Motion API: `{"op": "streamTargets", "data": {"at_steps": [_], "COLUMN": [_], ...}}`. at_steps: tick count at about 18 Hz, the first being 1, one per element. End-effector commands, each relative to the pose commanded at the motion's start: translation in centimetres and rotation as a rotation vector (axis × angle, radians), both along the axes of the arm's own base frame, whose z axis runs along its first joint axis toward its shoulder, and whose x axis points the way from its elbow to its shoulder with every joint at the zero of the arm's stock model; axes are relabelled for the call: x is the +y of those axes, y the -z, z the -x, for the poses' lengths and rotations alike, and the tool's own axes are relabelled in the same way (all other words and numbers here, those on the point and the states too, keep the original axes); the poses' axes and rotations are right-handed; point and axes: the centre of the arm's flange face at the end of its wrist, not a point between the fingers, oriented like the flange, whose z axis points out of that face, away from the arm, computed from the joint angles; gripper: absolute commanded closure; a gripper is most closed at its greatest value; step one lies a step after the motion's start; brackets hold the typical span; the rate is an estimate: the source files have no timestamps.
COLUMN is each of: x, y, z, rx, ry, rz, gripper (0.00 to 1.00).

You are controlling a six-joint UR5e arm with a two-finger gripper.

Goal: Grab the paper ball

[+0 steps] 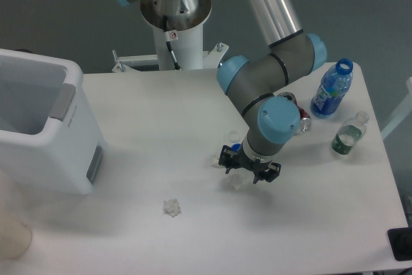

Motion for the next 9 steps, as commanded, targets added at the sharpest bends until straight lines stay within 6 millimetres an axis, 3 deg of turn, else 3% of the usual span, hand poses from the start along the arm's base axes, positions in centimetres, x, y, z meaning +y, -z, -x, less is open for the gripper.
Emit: {"op": "streamTargets", "data": {"at_steps": [3, 9], "x": [0.04, 0.04], "y": [0.48, 0.84], "z": [0.00, 0.19], "rx": [0.006, 0.004], "ry": [0.004, 0.001], "rz": [0.016, 0.020], "gripper": [0.32, 0.49]}}
